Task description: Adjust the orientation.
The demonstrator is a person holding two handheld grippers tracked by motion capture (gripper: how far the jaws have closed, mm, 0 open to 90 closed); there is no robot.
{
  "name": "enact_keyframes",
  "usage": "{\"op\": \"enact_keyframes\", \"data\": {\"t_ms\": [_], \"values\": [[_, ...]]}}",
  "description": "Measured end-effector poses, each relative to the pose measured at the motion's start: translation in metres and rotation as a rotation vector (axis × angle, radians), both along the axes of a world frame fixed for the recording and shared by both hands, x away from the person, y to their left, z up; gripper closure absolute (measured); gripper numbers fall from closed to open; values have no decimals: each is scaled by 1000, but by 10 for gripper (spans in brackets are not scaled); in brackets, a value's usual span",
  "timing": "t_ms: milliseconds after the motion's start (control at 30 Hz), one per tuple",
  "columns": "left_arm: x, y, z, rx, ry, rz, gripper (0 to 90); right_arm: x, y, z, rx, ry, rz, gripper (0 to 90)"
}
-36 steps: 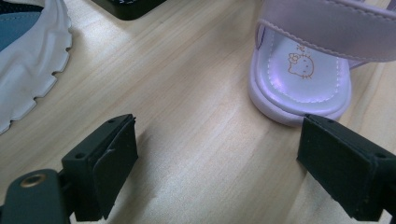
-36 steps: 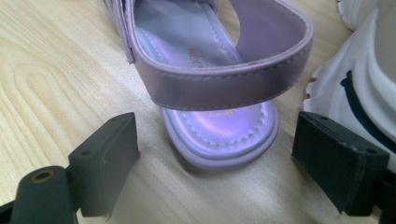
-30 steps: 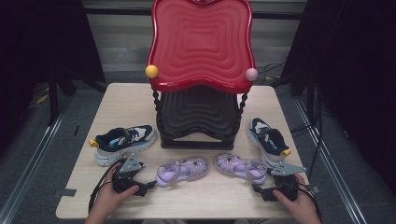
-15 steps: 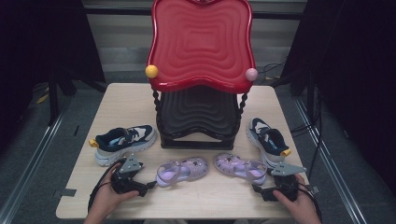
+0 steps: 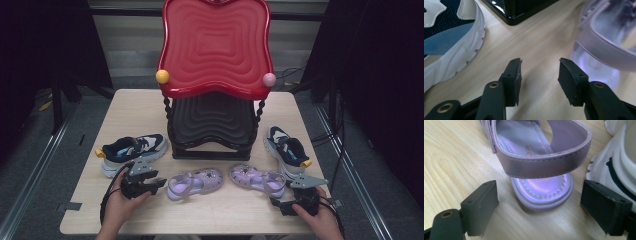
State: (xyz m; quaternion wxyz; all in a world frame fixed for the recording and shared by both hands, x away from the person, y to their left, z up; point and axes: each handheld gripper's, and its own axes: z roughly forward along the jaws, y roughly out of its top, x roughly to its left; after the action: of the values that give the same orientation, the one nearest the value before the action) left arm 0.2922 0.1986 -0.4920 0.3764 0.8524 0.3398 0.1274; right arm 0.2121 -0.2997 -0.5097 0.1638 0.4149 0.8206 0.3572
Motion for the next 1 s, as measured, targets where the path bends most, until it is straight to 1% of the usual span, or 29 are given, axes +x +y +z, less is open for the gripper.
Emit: {"op": "enact_keyframes", "data": {"t_ms": [33, 67, 133, 167, 200, 233, 267, 300, 333, 367, 400, 433, 467, 500, 567, 667, 700, 767, 833, 1000], "values": [[1, -2, -2, -14, 14, -1, 530, 0, 0, 0, 0, 0, 0, 138], [2, -3, -4, -18, 21, -6, 527, 0, 0, 0, -1, 0, -1, 138], [1, -7, -8, -7, 37, -27, 520, 0, 0, 0, 0, 0, 0, 138], [1, -8, -8, 3, 22, -35, 539, 0, 0, 0, 0, -1, 0, 138], [1, -8, -8, -7, 29, -40, 539, 0, 0, 0, 0, 0, 0, 138], [1, -8, -7, -2, 28, -49, 538, 0, 0, 0, -1, 0, -1, 138], [0, -8, -7, -5, 31, -57, 536, 0, 0, 0, 0, -1, -1, 139], [0, -8, -7, -5, 31, -57, 533, 0, 0, 0, 0, -1, -1, 139], [-2, -9, -9, -23, 45, -67, 526, 0, 0, 0, 0, -3, -1, 138], [-3, -9, -8, -26, 51, -76, 524, -1, 0, 0, 0, 1, -5, 138], [-4, -11, -8, -40, 63, -86, 522, -1, 0, 0, 0, 1, -5, 138], [-4, -11, -8, -40, 63, -86, 519, -1, 0, 0, 0, 1, -5, 138], [-5, -13, -8, -44, 65, -98, 519, -1, 0, 0, 0, 0, -4, 138], [-8, -19, -8, -36, 63, -119, 511, -1, 0, 0, 0, 0, -4, 138], [-11, -25, -8, -31, 63, -130, 507, -1, 0, 0, 0, 0, -4, 138], [-14, -29, -7, -27, 71, -134, 509, -1, 0, 0, 0, 1, -4, 138], [-16, -31, -7, -28, 69, -127, 512, -1, 0, 0, 0, 1, -4, 138], [-17, -30, -7, -29, 75, -120, 512, -1, 0, 0, 0, 0, -4, 138], [-17, -30, -7, -40, 80, -117, 511, -1, 0, 0, 0, 0, -4, 138], [-18, -30, -7, -46, 78, -118, 513, -1, 0, 0, 0, 0, -4, 138]]}}
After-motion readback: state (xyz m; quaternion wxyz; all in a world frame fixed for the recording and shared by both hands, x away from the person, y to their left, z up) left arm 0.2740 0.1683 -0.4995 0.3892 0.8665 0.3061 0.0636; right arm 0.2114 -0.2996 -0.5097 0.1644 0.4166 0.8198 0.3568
